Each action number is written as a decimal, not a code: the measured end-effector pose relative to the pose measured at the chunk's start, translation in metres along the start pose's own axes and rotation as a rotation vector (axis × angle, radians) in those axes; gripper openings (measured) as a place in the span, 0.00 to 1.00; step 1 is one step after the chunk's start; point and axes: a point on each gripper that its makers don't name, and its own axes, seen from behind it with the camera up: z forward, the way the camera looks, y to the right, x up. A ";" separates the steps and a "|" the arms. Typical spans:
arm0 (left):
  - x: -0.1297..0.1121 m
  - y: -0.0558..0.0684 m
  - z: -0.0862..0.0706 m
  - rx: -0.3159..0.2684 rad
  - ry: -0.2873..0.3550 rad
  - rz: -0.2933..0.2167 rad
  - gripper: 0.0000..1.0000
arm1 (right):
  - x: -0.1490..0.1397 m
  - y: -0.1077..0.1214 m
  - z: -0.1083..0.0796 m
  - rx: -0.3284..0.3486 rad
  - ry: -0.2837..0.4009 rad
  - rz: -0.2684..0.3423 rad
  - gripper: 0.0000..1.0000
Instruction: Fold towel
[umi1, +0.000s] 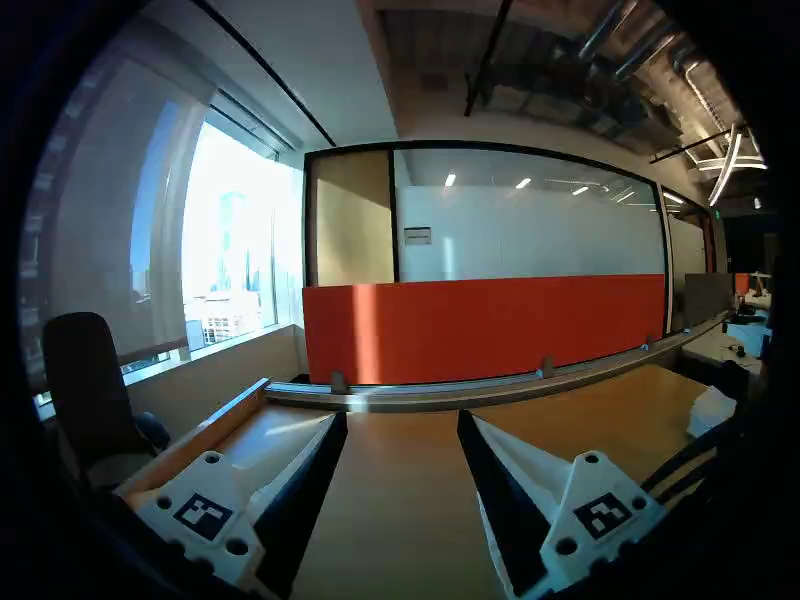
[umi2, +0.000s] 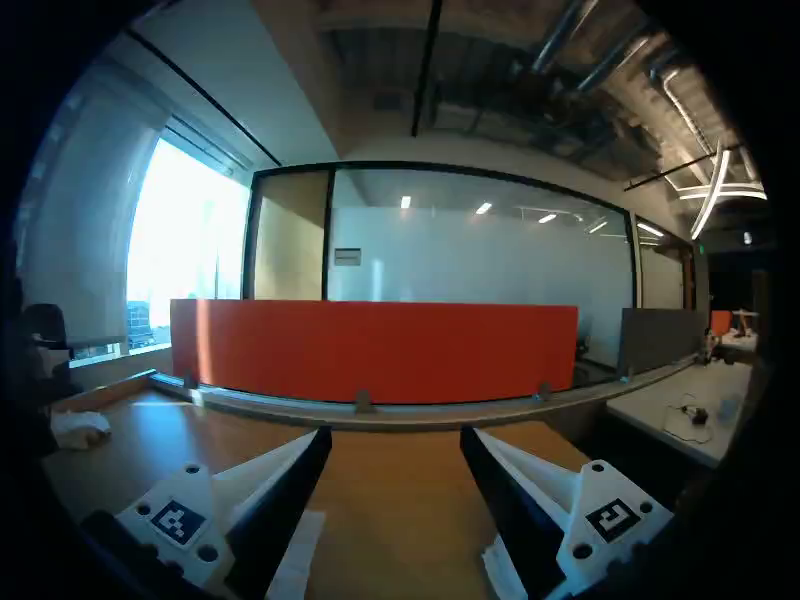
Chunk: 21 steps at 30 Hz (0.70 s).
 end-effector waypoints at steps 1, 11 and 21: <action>0.005 0.001 -0.001 -0.002 -0.004 0.003 0.81 | 0.006 -0.001 -0.001 0.001 0.001 0.000 0.99; 0.039 0.005 -0.011 -0.025 -0.021 0.007 0.81 | 0.052 -0.011 -0.014 0.012 0.006 -0.002 0.99; 0.051 0.017 -0.017 -0.077 -0.030 0.007 0.81 | 0.068 -0.020 -0.023 0.036 0.000 -0.018 0.99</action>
